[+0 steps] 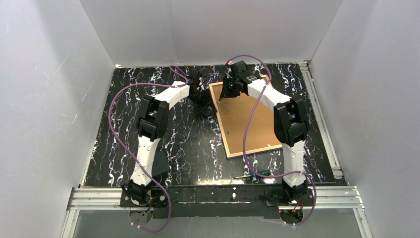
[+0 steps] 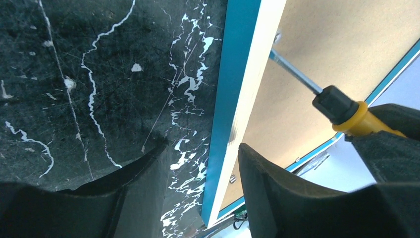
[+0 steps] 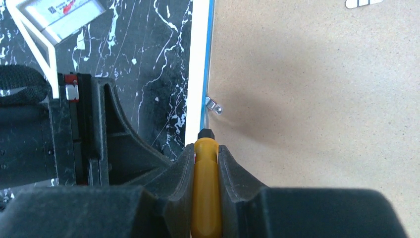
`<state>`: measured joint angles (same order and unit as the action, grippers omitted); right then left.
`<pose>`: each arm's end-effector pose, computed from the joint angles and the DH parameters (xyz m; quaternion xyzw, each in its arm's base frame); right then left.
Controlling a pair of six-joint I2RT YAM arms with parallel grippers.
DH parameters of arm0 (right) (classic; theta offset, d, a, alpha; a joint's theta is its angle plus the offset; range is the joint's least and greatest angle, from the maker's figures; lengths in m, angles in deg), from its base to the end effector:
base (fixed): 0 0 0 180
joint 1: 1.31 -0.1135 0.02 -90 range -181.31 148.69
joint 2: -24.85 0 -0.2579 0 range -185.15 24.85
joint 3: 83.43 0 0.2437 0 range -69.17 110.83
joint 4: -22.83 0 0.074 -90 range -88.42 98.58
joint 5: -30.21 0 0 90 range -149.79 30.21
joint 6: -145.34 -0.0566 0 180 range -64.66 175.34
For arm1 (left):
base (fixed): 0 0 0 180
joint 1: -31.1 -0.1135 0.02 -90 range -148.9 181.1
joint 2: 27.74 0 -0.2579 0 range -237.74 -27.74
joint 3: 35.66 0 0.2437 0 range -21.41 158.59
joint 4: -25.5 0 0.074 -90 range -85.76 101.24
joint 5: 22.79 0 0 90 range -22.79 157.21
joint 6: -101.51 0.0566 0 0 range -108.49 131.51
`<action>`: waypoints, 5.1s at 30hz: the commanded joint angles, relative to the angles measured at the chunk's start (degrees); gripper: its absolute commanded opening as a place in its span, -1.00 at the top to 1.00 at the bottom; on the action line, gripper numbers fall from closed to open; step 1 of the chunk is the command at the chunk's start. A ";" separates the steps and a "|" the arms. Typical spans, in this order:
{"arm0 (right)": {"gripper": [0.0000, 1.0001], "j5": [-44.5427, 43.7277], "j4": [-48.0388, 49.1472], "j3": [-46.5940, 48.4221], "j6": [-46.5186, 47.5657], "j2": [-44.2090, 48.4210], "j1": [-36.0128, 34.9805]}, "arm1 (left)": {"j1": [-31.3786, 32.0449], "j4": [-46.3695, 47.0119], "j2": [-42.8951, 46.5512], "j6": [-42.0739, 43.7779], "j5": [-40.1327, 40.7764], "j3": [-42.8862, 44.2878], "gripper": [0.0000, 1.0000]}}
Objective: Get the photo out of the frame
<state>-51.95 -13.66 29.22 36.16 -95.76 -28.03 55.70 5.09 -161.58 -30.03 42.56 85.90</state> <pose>0.4302 0.2252 0.2106 -0.0869 0.9161 0.2086 0.3311 0.4833 -0.2472 0.1799 -0.0250 0.8630 -0.4126 0.2904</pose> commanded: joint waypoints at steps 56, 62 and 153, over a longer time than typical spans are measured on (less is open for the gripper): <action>0.97 -4.23 3.41 4.43 0.27 -0.14 1.50 | 11.19 -15.60 -0.77 3.78 23.03 -15.22 0.21; 0.97 -3.86 4.27 3.06 0.37 0.73 1.51 | 11.98 -14.96 -1.32 2.41 18.43 -14.00 0.03; 0.97 -5.22 5.24 1.45 12.77 -2.55 -0.91 | 13.74 -13.99 -0.12 0.62 17.56 -17.37 0.00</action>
<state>-56.89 -9.20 31.43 44.38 -97.75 -26.87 65.80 4.11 -153.85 -31.80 53.82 74.88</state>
